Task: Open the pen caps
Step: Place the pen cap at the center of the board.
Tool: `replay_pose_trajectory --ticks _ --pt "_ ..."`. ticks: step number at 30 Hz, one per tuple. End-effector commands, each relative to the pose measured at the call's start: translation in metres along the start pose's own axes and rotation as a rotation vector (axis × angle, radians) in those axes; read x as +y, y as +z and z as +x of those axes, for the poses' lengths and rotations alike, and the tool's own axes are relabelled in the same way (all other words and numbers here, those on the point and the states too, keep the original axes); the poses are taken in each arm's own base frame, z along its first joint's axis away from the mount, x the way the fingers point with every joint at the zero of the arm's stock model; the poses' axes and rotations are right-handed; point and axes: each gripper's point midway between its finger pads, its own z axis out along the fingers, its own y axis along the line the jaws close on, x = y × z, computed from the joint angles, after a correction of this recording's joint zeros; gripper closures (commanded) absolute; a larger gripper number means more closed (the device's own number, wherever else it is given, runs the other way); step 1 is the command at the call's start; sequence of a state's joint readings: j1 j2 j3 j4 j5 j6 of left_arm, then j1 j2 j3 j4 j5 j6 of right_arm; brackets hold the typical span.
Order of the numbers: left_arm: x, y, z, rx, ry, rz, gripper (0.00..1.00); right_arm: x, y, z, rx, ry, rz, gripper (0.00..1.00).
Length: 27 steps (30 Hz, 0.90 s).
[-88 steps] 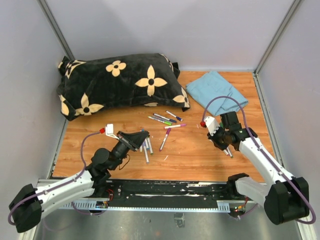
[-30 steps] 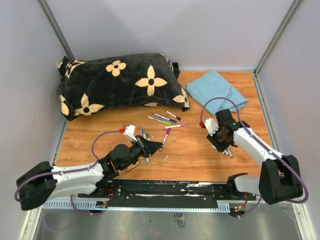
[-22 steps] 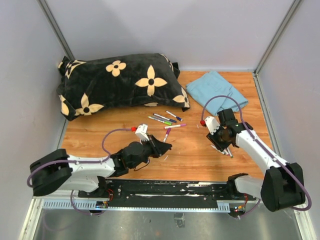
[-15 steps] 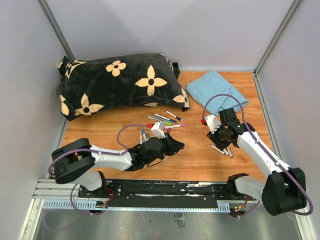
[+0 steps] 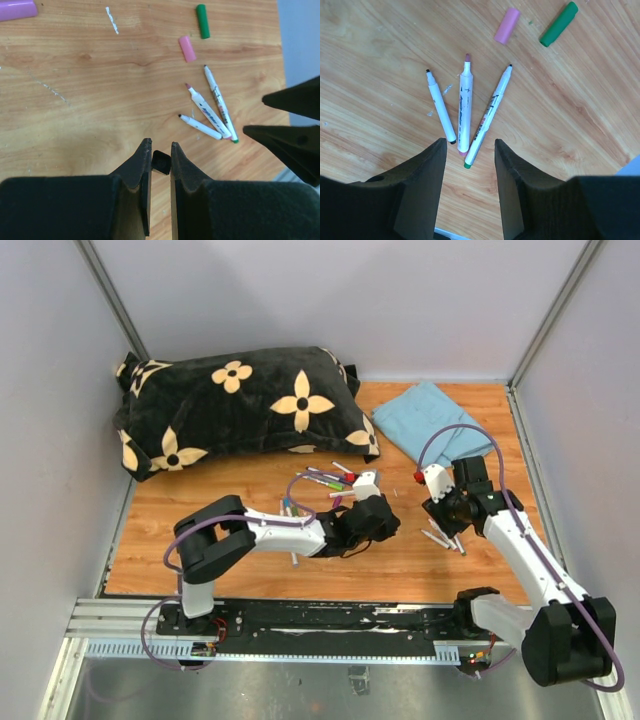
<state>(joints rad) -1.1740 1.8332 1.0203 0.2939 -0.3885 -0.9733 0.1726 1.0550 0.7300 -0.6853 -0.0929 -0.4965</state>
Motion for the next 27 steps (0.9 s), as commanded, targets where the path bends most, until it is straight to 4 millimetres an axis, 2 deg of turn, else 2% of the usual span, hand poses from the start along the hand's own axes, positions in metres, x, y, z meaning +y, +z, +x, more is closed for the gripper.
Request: replay_pose_trajectory --ticks 1,10,16,21,27 --pt "0.025 0.013 0.013 0.029 0.085 -0.152 1.00 -0.011 -0.009 -0.006 -0.029 0.038 0.039 0.55" --pt "0.020 0.036 0.012 0.020 0.137 -0.190 1.00 -0.014 -0.010 -0.004 -0.030 0.049 0.048 0.55" --pt "0.026 0.053 0.007 0.018 0.128 -0.221 1.00 -0.016 -0.012 -0.004 -0.037 0.061 0.053 0.55" --pt "0.012 0.073 -0.001 0.037 0.096 -0.177 1.00 -0.017 -0.012 -0.003 -0.036 0.063 0.055 0.55" --pt "-0.004 0.095 0.004 0.072 0.078 -0.146 0.98 -0.019 -0.013 -0.002 -0.040 0.074 0.065 0.55"
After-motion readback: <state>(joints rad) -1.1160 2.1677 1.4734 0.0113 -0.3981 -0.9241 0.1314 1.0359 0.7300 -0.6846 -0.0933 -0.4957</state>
